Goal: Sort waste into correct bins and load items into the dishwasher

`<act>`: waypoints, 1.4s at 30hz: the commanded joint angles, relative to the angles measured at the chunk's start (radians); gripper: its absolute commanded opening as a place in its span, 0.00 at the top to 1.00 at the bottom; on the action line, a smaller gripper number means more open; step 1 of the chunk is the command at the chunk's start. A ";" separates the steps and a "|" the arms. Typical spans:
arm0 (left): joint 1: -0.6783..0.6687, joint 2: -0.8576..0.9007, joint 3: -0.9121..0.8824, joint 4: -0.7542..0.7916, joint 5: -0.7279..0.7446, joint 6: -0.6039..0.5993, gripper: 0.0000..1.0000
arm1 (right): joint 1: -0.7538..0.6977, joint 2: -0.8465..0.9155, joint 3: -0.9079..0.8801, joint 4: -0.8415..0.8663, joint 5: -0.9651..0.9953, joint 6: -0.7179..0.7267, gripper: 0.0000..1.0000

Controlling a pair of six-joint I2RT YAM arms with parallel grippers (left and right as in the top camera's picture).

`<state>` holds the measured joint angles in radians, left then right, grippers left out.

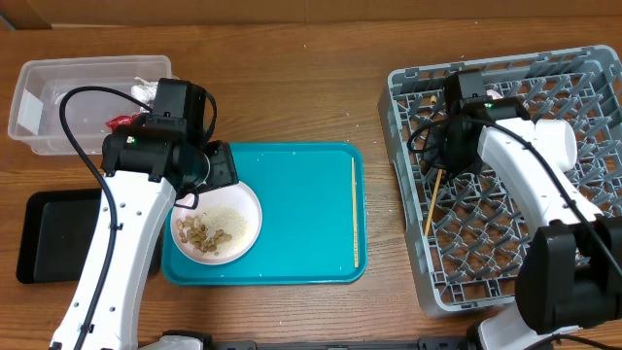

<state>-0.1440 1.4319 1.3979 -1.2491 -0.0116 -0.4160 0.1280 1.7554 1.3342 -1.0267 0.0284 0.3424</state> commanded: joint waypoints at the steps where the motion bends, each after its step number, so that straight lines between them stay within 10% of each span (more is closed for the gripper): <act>1: 0.000 0.006 0.011 0.000 0.004 0.012 0.34 | 0.003 -0.044 0.038 0.005 0.011 -0.037 0.94; 42: 0.000 0.006 0.011 -0.003 0.001 0.012 0.34 | 0.003 -0.115 -0.022 -0.035 -0.169 -0.399 0.89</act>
<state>-0.1440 1.4319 1.3979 -1.2503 -0.0116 -0.4160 0.1299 1.6650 1.3266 -1.0767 -0.1253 -0.0216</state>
